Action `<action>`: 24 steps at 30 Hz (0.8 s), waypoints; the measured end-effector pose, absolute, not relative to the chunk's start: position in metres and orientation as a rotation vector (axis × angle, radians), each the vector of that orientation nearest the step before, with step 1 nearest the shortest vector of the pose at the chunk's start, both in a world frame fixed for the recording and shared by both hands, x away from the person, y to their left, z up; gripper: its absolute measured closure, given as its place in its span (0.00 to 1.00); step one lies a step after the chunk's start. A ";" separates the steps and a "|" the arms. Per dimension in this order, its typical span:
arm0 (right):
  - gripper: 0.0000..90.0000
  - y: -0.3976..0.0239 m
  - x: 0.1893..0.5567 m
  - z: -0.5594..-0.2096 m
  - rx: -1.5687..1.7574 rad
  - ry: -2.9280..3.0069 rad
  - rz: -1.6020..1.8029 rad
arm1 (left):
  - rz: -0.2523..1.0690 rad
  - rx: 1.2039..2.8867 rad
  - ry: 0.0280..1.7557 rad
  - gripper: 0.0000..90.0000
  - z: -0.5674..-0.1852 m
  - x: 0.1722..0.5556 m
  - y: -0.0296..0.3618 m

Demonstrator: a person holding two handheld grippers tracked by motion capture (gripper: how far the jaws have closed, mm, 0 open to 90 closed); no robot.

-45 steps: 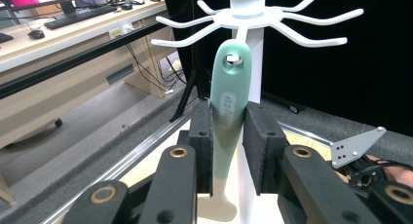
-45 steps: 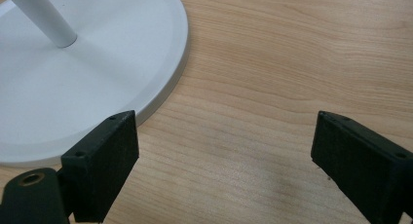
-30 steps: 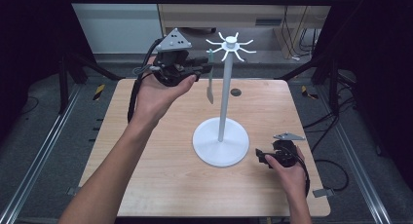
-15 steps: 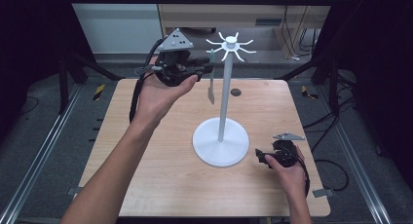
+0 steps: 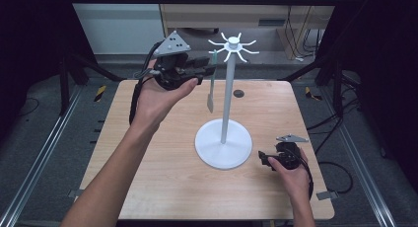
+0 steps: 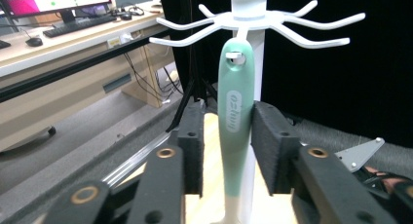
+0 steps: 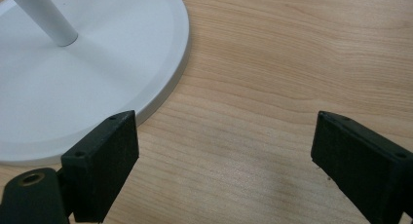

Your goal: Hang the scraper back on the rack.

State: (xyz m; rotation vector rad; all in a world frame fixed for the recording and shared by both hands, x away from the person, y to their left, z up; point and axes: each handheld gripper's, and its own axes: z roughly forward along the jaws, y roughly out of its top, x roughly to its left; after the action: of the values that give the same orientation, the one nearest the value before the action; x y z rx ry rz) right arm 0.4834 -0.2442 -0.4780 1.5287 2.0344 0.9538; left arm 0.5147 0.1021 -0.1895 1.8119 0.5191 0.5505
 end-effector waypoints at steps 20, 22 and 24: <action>0.12 -0.243 0.482 -0.478 1.528 2.036 0.948 | 0.552 1.848 0.541 0.12 -0.240 0.500 0.137; 0.12 -0.244 0.482 -0.478 1.524 2.035 0.950 | 0.551 1.859 0.546 0.09 -0.248 0.500 0.140; 0.12 -0.244 0.482 -0.478 1.525 2.034 0.951 | 0.555 1.870 0.547 0.09 -0.255 0.499 0.144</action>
State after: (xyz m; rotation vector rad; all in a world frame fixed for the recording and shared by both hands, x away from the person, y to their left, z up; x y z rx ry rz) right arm 0.4819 -0.2437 -0.4775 1.5248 2.0342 0.9512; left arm 0.4986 0.1438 -0.2552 1.8696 0.5474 0.5554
